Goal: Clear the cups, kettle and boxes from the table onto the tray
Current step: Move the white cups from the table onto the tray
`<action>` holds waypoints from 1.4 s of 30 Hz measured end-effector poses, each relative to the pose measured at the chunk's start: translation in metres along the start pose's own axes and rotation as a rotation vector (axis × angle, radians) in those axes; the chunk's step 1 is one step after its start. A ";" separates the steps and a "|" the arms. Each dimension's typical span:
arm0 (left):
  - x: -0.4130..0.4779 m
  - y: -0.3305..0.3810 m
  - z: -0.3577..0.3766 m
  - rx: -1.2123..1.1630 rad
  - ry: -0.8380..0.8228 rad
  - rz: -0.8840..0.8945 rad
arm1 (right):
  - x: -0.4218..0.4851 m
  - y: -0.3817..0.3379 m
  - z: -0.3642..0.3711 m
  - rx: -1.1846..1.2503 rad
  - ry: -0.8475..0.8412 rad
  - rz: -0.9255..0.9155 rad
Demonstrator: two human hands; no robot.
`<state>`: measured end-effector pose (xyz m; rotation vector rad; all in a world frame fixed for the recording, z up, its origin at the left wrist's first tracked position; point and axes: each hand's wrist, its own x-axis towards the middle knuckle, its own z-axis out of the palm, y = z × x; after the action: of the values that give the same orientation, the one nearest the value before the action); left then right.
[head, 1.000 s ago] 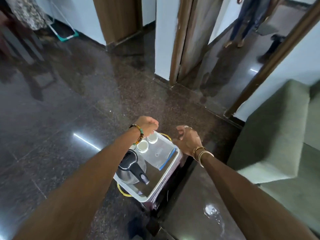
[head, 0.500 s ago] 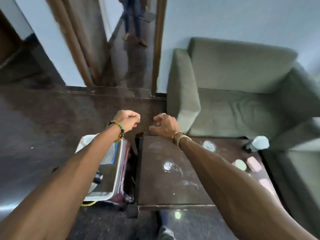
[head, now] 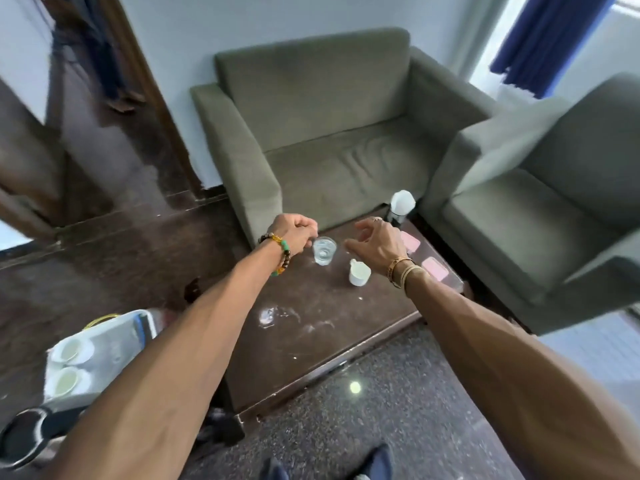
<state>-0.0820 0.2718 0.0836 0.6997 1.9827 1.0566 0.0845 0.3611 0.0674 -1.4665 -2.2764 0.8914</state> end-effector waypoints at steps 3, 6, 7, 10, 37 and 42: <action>0.003 0.011 0.068 0.022 -0.070 0.009 | -0.004 0.061 -0.028 0.011 0.009 0.068; 0.003 0.018 0.131 0.077 -0.172 -0.007 | -0.008 0.117 -0.052 -0.021 -0.013 0.126; 0.004 0.021 0.152 0.089 -0.196 -0.012 | -0.009 0.134 -0.061 -0.024 -0.016 0.147; 0.006 0.036 0.205 0.097 -0.264 -0.022 | -0.009 0.178 -0.091 -0.028 -0.001 0.205; 0.142 0.074 0.392 0.082 -0.375 -0.234 | 0.144 0.328 -0.148 -0.009 -0.150 0.413; 0.175 0.068 0.383 -0.001 -0.321 -0.312 | 0.186 0.319 -0.125 -0.003 -0.224 0.367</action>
<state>0.1446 0.6029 -0.0617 0.5024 1.7415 0.7098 0.2986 0.6631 -0.0559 -1.9108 -2.1901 1.2095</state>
